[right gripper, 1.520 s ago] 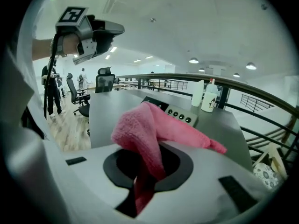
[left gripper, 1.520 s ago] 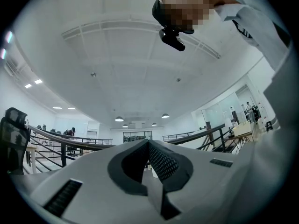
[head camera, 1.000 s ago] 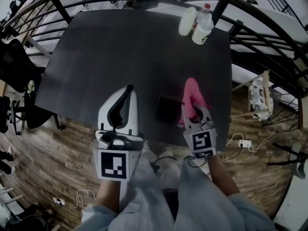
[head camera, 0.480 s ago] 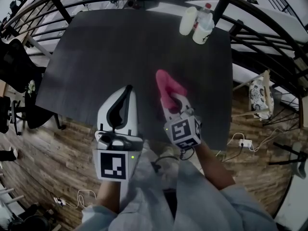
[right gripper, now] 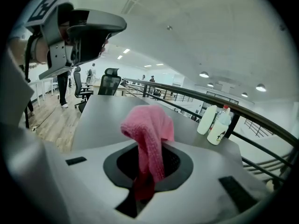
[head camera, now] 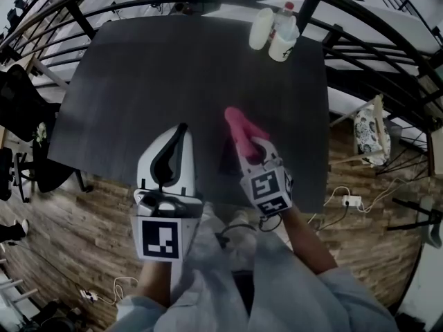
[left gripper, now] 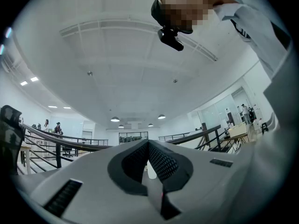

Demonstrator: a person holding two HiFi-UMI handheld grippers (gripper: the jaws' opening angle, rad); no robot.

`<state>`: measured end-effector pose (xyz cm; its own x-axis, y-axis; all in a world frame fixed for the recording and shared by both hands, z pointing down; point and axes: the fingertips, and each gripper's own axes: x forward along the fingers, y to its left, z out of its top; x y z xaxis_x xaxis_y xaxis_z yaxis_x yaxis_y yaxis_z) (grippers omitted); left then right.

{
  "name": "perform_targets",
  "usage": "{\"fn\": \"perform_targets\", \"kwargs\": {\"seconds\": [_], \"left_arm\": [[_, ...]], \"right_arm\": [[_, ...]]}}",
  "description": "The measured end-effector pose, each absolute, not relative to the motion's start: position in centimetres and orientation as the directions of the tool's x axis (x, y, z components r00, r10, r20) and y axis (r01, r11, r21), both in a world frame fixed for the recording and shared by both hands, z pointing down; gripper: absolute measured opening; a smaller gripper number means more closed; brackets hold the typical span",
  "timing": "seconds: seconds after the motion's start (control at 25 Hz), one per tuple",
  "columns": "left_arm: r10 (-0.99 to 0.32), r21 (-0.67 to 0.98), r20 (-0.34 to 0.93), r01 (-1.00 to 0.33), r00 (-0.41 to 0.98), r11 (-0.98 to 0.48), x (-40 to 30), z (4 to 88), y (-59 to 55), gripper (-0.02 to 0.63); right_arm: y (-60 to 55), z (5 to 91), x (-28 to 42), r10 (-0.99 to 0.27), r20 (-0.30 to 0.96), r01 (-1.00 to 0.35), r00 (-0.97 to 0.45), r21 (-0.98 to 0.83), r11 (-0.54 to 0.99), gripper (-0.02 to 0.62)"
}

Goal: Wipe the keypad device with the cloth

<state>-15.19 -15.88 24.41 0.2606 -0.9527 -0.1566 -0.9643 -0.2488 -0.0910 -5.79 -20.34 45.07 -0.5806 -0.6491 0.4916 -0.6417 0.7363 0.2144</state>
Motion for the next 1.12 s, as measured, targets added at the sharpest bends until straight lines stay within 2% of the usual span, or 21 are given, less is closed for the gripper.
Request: {"fn": "perform_targets", "kwargs": {"seconds": [0.64,1.12], "left_arm": [[-0.931,-0.097,-0.146,-0.941,0.335,-0.323,-12.6,24.7,-16.7,0.003],[-0.921,-0.094,-0.144,-0.931,0.363,-0.353,-12.0,24.9,-17.0,0.003]], "right_arm": [[-19.0,45.2,2.5,-0.743,0.492,-0.791,-0.454,0.161,0.59,0.041],[-17.0,46.8,5.1,-0.758,0.514,-0.865,-0.401,0.059,0.498,0.041]]}}
